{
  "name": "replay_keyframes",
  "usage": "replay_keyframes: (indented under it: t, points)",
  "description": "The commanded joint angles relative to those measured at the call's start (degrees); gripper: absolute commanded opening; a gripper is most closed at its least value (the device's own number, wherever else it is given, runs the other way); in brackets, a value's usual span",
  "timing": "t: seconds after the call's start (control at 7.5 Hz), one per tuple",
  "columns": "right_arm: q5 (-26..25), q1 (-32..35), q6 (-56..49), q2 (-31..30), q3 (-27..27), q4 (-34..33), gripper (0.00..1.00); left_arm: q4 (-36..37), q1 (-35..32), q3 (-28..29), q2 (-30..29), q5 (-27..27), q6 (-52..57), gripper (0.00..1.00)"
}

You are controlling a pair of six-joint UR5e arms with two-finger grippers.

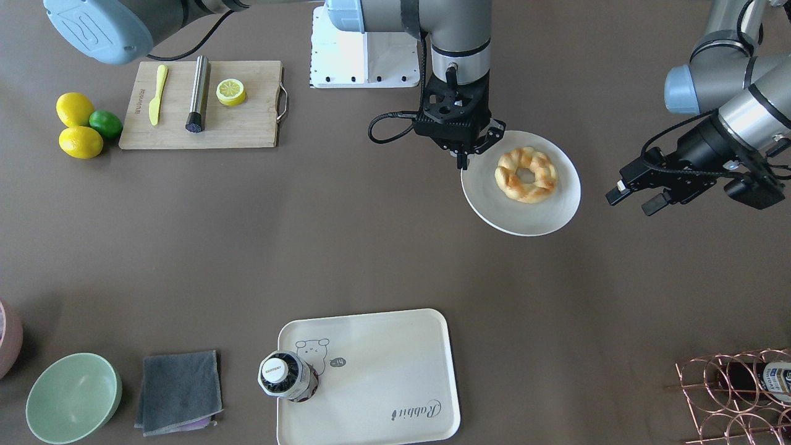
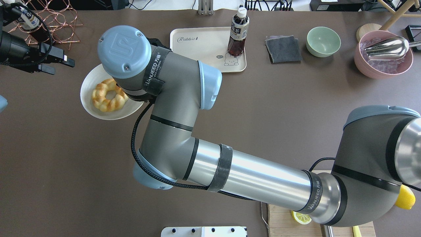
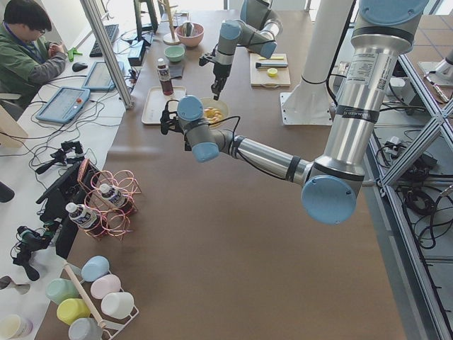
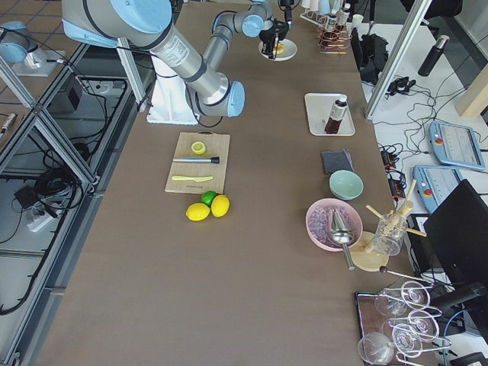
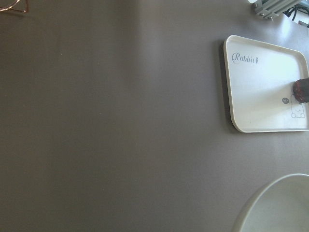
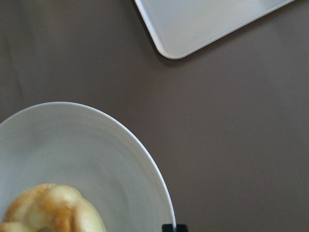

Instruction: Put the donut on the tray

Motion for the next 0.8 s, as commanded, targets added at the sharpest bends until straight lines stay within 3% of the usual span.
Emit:
replay_keyframes:
  t: [0.0, 0.4, 0.53, 0.67]
  points:
    - [-0.6, 0.6, 0.4, 3.5, -4.3, 0.1, 0.00, 0.0, 2.1, -1.8, 0.1, 1.0, -1.8, 0.95]
    - [-0.6, 1.0, 0.6, 3.6, -4.6, 0.4, 0.00, -0.1, 4.5, -2.3, 0.2, 1.0, -1.7, 0.81]
    - [-0.6, 1.0, 0.6, 3.6, -4.6, 0.4, 0.00, -0.1, 5.4, -2.9, 0.2, 1.0, -1.7, 0.73]
    - [-0.6, 1.0, 0.6, 3.6, -4.6, 0.4, 0.00, -0.1, 5.7, -3.6, 1.0, 1.0, -1.7, 0.54]
